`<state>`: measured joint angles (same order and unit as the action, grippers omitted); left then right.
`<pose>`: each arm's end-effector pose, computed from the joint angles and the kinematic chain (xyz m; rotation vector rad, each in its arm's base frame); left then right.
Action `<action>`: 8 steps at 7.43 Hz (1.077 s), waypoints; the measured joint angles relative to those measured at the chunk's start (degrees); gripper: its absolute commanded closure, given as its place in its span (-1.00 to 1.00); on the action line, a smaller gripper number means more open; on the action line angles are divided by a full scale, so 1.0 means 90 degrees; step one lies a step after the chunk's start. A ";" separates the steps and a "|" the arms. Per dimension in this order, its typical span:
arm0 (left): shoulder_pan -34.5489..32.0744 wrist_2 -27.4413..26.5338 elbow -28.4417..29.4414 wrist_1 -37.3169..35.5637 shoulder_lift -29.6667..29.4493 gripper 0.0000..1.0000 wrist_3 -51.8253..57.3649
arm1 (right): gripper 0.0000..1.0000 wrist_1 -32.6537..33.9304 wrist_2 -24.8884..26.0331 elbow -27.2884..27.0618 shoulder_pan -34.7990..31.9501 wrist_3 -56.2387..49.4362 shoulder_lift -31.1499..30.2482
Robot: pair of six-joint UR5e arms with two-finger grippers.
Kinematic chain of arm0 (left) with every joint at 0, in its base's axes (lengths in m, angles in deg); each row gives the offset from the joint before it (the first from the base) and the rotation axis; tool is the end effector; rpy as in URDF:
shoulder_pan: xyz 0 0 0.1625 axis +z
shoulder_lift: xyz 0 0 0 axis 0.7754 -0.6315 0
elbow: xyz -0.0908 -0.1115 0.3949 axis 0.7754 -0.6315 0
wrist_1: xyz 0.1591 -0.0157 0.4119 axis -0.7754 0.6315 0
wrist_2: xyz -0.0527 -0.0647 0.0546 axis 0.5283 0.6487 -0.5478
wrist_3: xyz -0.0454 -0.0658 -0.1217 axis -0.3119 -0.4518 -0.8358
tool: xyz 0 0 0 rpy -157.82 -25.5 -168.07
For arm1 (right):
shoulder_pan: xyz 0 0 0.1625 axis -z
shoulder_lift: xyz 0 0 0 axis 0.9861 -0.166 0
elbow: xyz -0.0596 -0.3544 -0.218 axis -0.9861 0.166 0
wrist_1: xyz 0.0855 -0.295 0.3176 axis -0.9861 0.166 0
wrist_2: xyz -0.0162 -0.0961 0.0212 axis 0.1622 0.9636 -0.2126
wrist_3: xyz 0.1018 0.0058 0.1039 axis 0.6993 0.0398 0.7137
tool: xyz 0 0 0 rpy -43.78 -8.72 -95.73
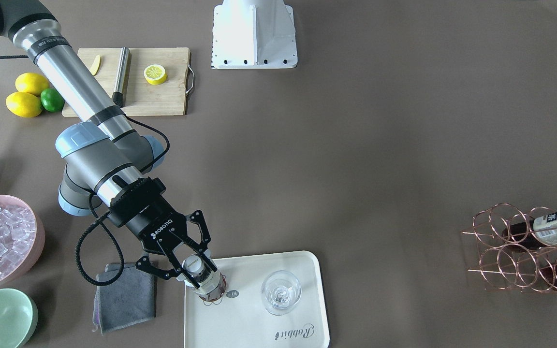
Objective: Take tea from basket to plate
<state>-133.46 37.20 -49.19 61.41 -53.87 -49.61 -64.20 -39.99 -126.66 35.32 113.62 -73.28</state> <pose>0.0460 -0.7471 0.4162 -0.3703 0.6482 -1.5410 -0.4969 -0.6991 0.2768 1.4950 -1.0726 -0.1473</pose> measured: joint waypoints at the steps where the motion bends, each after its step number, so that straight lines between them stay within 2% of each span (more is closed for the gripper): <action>1: -0.0031 -0.0005 0.0212 0.0138 -0.0065 1.00 -0.0019 | -1.00 0.0189 0.0143 -0.0137 0.0069 0.0002 -0.0014; 3: -0.0060 -0.0031 0.0544 0.0278 -0.0162 1.00 -0.0019 | -1.00 0.0405 0.0296 -0.0307 0.0146 -0.0005 -0.0037; 5: -0.0084 -0.0212 0.0779 0.0514 -0.0190 1.00 -0.0053 | -1.00 0.0452 0.0198 -0.0466 0.0102 -0.0209 -0.0102; 6: -0.0085 -0.0263 0.0829 0.0568 -0.0192 1.00 -0.0072 | -1.00 0.0541 -0.0097 -0.0593 -0.0065 -0.0397 -0.0137; 7: -0.0083 -0.0287 0.0887 0.0656 -0.0193 0.86 -0.0125 | -1.00 0.0940 -0.0647 -0.0991 -0.0308 -0.0508 -0.0280; 8: -0.0074 -0.0298 0.0923 0.0772 -0.0194 -0.22 -0.0255 | -1.00 0.1603 -0.1249 -0.1649 -0.0486 -0.0547 -0.0521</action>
<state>-134.13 34.52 -40.88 68.35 -55.61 -51.90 -49.77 -51.23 -141.49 30.95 108.70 -77.97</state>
